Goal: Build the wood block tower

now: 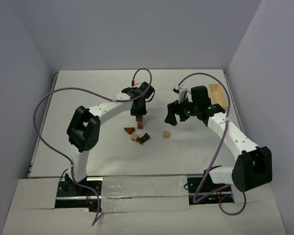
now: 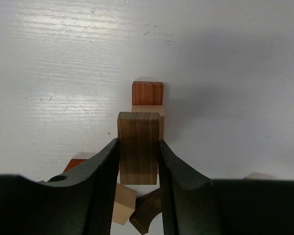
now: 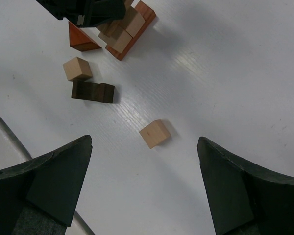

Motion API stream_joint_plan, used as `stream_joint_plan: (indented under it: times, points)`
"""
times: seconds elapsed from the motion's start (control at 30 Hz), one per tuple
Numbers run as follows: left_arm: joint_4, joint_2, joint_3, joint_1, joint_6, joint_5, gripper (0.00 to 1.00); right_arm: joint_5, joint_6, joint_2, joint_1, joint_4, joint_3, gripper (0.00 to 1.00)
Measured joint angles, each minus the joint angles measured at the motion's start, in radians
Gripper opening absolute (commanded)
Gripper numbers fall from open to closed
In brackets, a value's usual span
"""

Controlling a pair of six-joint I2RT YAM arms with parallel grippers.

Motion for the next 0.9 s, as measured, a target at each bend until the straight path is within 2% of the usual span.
stream_joint_plan:
  times: [0.57, 0.9]
  points:
    - [0.003, 0.023, 0.000, 0.002, 0.000, 0.027, 0.17, -0.002, 0.000, 0.011, 0.000, 0.000, 0.000, 0.95]
    - [0.003, 0.023, 0.000, 0.002, 0.000, 0.035, 0.27, -0.003, 0.000, 0.013, 0.000, 0.000, 0.000, 0.95]
